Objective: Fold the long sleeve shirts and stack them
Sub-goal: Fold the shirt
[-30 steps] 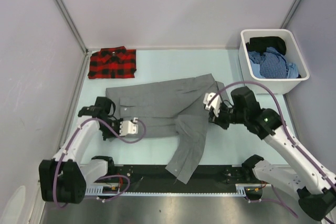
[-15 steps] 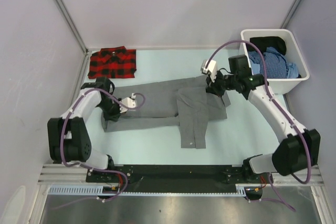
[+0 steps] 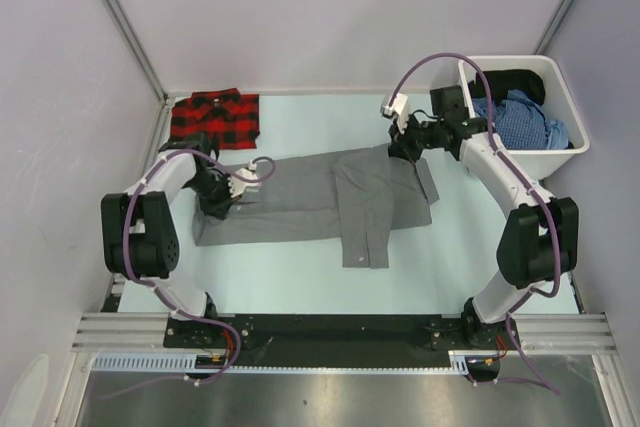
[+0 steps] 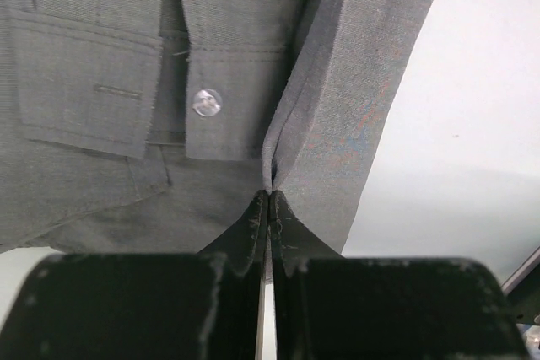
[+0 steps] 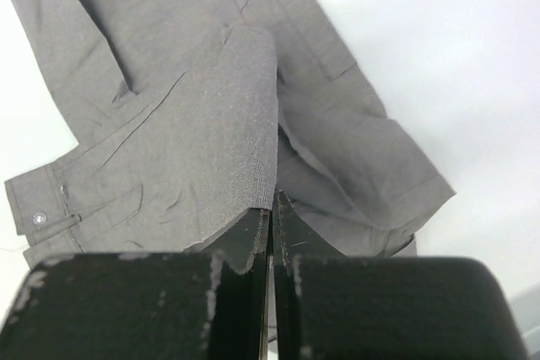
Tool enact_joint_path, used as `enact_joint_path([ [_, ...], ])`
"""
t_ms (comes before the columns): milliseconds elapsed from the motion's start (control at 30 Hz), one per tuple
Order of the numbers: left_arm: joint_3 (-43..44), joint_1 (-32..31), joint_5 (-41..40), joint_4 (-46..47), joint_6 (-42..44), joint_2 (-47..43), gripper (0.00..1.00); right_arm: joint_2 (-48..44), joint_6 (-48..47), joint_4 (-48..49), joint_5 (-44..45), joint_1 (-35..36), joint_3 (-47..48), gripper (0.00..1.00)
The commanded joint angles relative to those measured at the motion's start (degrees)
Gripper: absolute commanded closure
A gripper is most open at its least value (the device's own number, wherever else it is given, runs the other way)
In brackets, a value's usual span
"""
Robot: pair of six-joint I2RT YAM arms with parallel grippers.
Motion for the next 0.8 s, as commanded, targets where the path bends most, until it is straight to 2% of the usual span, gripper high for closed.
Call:
enact_joint_path([
  [0,3.17,0.55,2.29,-0.08,-2.01,1.28,0.96,1.21,-2.25,2.02,-3.4,-0.4,3.95,1.0],
  [167,3.52,0.55,2.29,0.53,-3.07,2.17,0.94,4.1,-2.52,2.89,-3.41,-0.31,4.21,1.0],
  [333,2.91,0.55,2.29,1.5,-4.21,2.34,0.84,7.53,-1.99,4.91,-3.32,0.13,5.09,1.0],
  [467,3.69,1.69,5.26,1.5,-5.44,0.24,0.61,10.61,-2.78,4.3,-2.44,0.92,5.88,1.0],
  [567,5.63,1.52,14.31,1.76,-7.28,-5.82,0.34,12.81,-2.35,4.47,-1.65,1.27,6.23,1.0],
  [600,6.15,-1.01,17.29,3.85,-9.03,-7.57,0.26,13.94,-2.08,4.65,-1.39,1.27,6.5,1.0],
  [667,6.07,-6.19,17.58,5.8,-14.64,-10.66,0.25,14.74,-1.29,4.74,-0.95,1.36,7.29,1.0],
  [700,5.2,-12.22,17.58,8.33,-16.15,-11.45,0.25,15.18,-0.85,5.0,-0.34,1.36,7.55,1.0],
  [767,3.27,-18.84,17.41,13.08,-22.54,-13.21,0.24,16.58,1.07,6.05,0.28,1.27,8.43,1.0],
])
